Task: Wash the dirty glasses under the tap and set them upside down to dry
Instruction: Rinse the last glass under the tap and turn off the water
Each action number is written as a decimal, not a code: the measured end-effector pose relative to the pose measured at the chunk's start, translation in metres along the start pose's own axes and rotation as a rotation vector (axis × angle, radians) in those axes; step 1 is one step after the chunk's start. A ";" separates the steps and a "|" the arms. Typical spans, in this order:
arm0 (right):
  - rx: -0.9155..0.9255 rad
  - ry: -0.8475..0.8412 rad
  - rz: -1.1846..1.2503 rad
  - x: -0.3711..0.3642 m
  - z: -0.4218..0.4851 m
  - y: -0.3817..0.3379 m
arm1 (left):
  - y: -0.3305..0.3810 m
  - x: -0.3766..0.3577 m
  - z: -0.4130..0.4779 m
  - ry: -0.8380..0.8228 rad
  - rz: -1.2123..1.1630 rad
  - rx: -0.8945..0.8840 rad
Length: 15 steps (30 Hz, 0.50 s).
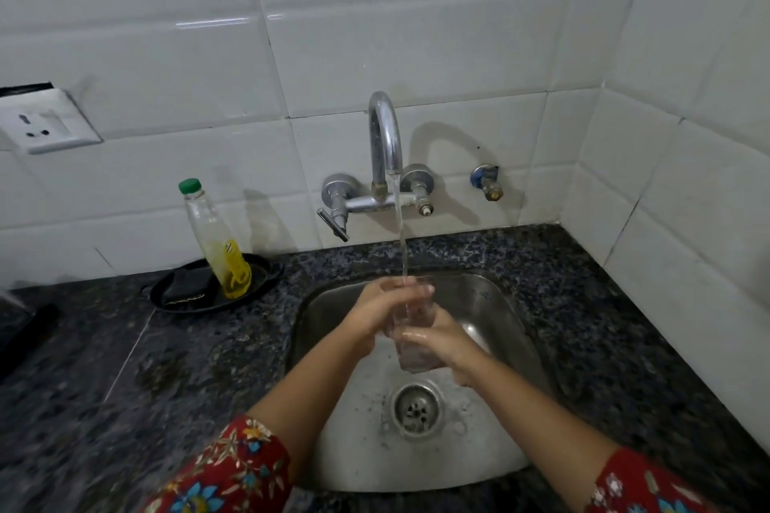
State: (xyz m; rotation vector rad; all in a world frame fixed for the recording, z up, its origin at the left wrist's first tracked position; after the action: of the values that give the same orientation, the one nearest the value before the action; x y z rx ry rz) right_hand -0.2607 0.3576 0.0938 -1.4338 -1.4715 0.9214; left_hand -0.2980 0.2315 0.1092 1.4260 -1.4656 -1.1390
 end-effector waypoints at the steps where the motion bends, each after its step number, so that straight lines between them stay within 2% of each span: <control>1: 0.022 0.063 0.022 -0.003 0.003 0.001 | 0.002 -0.002 -0.002 0.035 0.023 -0.017; 4: 0.015 0.166 0.193 -0.006 0.016 -0.008 | 0.015 0.003 -0.001 0.329 0.031 -0.070; 6: 0.075 0.157 0.162 -0.012 0.021 -0.015 | 0.031 0.012 0.005 0.489 0.041 -0.158; 10: 0.069 0.046 0.014 -0.019 0.014 -0.011 | 0.056 0.026 0.013 0.584 -0.024 -0.187; 15: 0.008 0.196 0.104 -0.007 0.018 -0.005 | 0.064 0.029 0.016 0.565 -0.024 -0.250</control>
State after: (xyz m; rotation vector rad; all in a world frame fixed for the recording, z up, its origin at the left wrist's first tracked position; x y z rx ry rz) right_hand -0.2797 0.3510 0.0914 -1.5598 -1.2580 0.8228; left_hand -0.3343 0.2017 0.1641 1.4348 -0.8803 -0.8042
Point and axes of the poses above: each hand's wrist, its own z-axis towards the middle knuckle, its own x-axis out of the back of the hand, y = z × x, the point moved 1 cm from there along z, towards the middle knuckle, and after that the axes turned 14 degrees about y, right-handed, at the moved point
